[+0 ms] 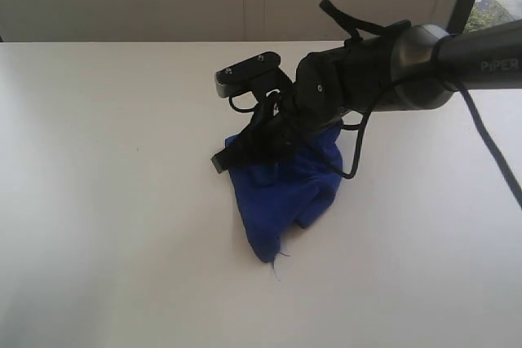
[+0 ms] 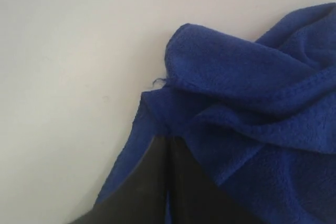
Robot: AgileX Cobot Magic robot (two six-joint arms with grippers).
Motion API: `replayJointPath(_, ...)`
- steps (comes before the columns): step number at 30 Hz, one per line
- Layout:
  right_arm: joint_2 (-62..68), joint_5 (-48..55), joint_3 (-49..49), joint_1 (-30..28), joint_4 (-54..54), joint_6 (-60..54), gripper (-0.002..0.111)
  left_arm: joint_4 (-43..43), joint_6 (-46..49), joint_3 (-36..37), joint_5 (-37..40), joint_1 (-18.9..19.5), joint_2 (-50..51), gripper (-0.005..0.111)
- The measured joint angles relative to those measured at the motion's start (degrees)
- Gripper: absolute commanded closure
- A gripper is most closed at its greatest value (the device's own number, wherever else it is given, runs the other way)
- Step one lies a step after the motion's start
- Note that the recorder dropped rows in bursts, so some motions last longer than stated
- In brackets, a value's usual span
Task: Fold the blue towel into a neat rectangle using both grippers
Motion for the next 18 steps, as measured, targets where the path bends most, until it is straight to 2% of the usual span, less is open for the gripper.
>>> replayJointPath(4, 0.0, 0.0, 0.0, 0.0, 0.55, 0.0, 0.091, 0.0, 0.0, 0.0, 0.0, 0.0, 0.0, 0.106)
replayJointPath(6, 0.0, 0.1, 0.0, 0.0, 0.72, 0.0, 0.087, 0.0, 0.0, 0.0, 0.0, 0.0, 0.0, 0.106)
replayJointPath(18, 2.32, 0.94, 0.0, 0.0, 0.37, 2.97, 0.087, 0.0, 0.0, 0.0, 0.0, 0.0, 0.0, 0.106)
